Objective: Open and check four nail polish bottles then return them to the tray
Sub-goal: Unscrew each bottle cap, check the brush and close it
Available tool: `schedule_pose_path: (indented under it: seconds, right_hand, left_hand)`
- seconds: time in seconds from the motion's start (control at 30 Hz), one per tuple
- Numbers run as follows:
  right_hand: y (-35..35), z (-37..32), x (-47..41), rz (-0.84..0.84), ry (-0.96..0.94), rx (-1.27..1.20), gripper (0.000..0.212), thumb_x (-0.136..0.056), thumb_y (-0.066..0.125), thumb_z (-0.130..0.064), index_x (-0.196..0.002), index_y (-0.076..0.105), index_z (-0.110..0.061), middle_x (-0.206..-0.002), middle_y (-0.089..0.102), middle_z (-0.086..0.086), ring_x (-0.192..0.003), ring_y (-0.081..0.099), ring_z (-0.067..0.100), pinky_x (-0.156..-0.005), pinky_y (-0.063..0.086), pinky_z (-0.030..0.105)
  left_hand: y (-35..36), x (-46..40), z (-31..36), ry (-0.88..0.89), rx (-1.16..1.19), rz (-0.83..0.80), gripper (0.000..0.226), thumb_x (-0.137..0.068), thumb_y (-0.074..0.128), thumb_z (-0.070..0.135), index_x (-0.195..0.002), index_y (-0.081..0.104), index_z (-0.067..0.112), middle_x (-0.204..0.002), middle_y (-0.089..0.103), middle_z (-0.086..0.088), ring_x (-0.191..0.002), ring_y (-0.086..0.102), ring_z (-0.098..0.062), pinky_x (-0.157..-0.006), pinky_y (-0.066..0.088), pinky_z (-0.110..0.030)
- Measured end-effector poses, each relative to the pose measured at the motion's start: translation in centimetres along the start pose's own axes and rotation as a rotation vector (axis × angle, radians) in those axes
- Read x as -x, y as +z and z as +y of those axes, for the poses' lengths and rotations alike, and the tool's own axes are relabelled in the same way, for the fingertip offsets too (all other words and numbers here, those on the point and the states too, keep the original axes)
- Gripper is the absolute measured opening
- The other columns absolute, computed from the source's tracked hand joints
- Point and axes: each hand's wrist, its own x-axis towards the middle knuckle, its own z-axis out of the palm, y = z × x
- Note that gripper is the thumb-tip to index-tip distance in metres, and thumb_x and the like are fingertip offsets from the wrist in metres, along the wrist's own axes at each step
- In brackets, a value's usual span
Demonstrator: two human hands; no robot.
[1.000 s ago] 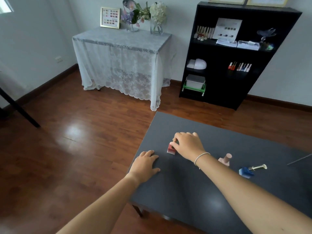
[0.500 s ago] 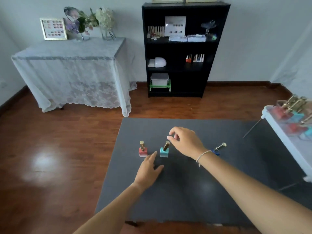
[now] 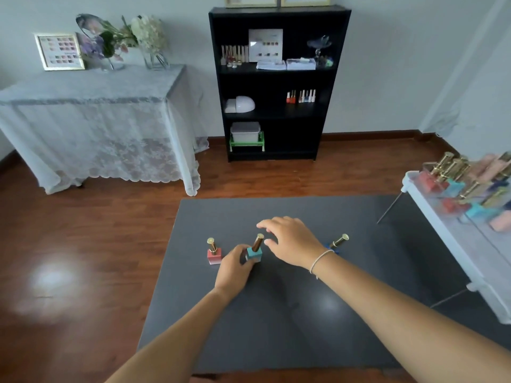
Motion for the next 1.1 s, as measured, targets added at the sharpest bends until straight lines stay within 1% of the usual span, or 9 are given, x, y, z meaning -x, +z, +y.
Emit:
schedule_pose_path:
  seconds: [0.1, 0.17, 0.2, 0.3, 0.57, 0.73, 0.9, 1.03, 1.1]
  right_hand:
    - [-0.1, 0.3, -0.6, -0.036, -0.016, 0.051, 0.032, -0.090, 0.047, -0.018, -0.122, 0.049, -0.020, -0.120, 0.061, 0.004, -0.111, 0.051, 0.027, -0.095, 0.035, 0.038]
    - [-0.4, 0.3, -1.0, -0.023, -0.023, 0.042, 0.027, -0.090, 0.045, -0.015, -0.116, 0.051, -0.019, -0.114, 0.064, 0.004, -0.105, 0.052, 0.028, -0.091, 0.036, 0.037]
    - [-0.5, 0.3, -1.1, -0.010, -0.029, 0.031, 0.024, -0.090, 0.044, -0.015, -0.113, 0.052, -0.019, -0.112, 0.065, 0.004, -0.103, 0.052, 0.028, -0.090, 0.036, 0.037]
    - [-1.2, 0.3, -1.5, 0.015, -0.053, -0.006, 0.020, -0.091, 0.044, -0.015, -0.107, 0.055, -0.018, -0.107, 0.066, 0.003, -0.099, 0.052, 0.026, -0.086, 0.037, 0.035]
    - [-2.4, 0.6, -2.1, -0.041, -0.126, 0.099, 0.004, -0.091, 0.049, -0.024, -0.090, 0.049, -0.021, -0.086, 0.062, -0.003, -0.080, 0.047, 0.020, -0.086, 0.038, 0.038]
    - [-2.5, 1.1, -2.3, -0.063, -0.102, 0.175, 0.023, -0.092, 0.043, -0.038, -0.076, 0.042, -0.021, -0.061, 0.040, -0.012, -0.069, 0.043, 0.019, -0.083, 0.035, 0.037]
    - [-2.2, 0.9, -2.1, -0.055, -0.021, 0.167, 0.043, -0.095, 0.031, -0.046, -0.059, 0.036, -0.023, -0.055, 0.041, -0.009, -0.065, 0.046, 0.021, -0.086, 0.039, 0.042]
    - [-2.1, 1.2, -1.6, -0.035, 0.001, 0.091, 0.034, -0.089, 0.039, -0.052, -0.079, 0.048, -0.020, -0.066, 0.055, -0.005, -0.066, 0.053, 0.021, -0.082, 0.038, 0.038]
    - [-2.0, 1.2, -1.3, -0.023, -0.041, 0.029, 0.019, -0.088, 0.047, -0.042, -0.085, 0.045, -0.023, -0.069, 0.052, -0.009, -0.066, 0.052, 0.019, -0.084, 0.039, 0.038]
  left_hand:
    - [-0.2, 0.0, 0.9, 0.027, 0.033, 0.013, 0.018, -0.085, 0.062, 0.014, -0.102, 0.057, 0.016, -0.093, 0.063, -0.003, -0.080, 0.056, -0.018, -0.071, 0.042, -0.013]
    - [-0.3, 0.0, 1.6, 0.038, 0.045, 0.011, 0.018, -0.084, 0.061, 0.015, -0.102, 0.057, 0.016, -0.096, 0.065, -0.009, -0.084, 0.058, -0.025, -0.078, 0.047, -0.028]
    - [-0.5, 0.0, 1.9, 0.048, 0.043, 0.010, 0.018, -0.085, 0.061, 0.015, -0.102, 0.057, 0.017, -0.096, 0.065, -0.010, -0.081, 0.057, -0.026, -0.076, 0.048, -0.034]
    - [-1.0, -0.1, 2.4, 0.086, 0.028, 0.025, 0.014, -0.085, 0.060, 0.018, -0.096, 0.056, 0.026, -0.088, 0.062, -0.001, -0.072, 0.054, -0.019, -0.070, 0.049, -0.036]
    - [-2.4, -0.3, 2.8, 0.117, 0.021, 0.081, 0.019, -0.082, 0.063, 0.026, -0.086, 0.054, 0.042, -0.088, 0.052, 0.015, -0.072, 0.053, -0.010, -0.080, 0.054, -0.043]
    - [-2.6, -0.2, 2.8, 0.155, 0.035, 0.095, 0.018, -0.084, 0.063, 0.020, -0.096, 0.058, 0.032, -0.087, 0.049, 0.018, -0.075, 0.050, -0.004, -0.084, 0.051, -0.036]
    - [-2.6, -0.2, 3.0, 0.168, -0.001, 0.082, 0.019, -0.084, 0.062, 0.022, -0.102, 0.059, 0.027, -0.093, 0.052, 0.012, -0.086, 0.053, -0.008, -0.082, 0.042, -0.023]
    - [-2.9, -0.2, 3.1, 0.152, -0.004, 0.071, 0.018, -0.085, 0.061, 0.022, -0.102, 0.058, 0.028, -0.100, 0.055, 0.005, -0.090, 0.055, -0.010, -0.084, 0.045, -0.025]
    - [-3.0, -0.2, 3.1, 0.159, -0.003, 0.069, 0.018, -0.085, 0.061, 0.021, -0.101, 0.059, 0.028, -0.098, 0.054, 0.007, -0.090, 0.054, -0.010, -0.082, 0.042, -0.023]
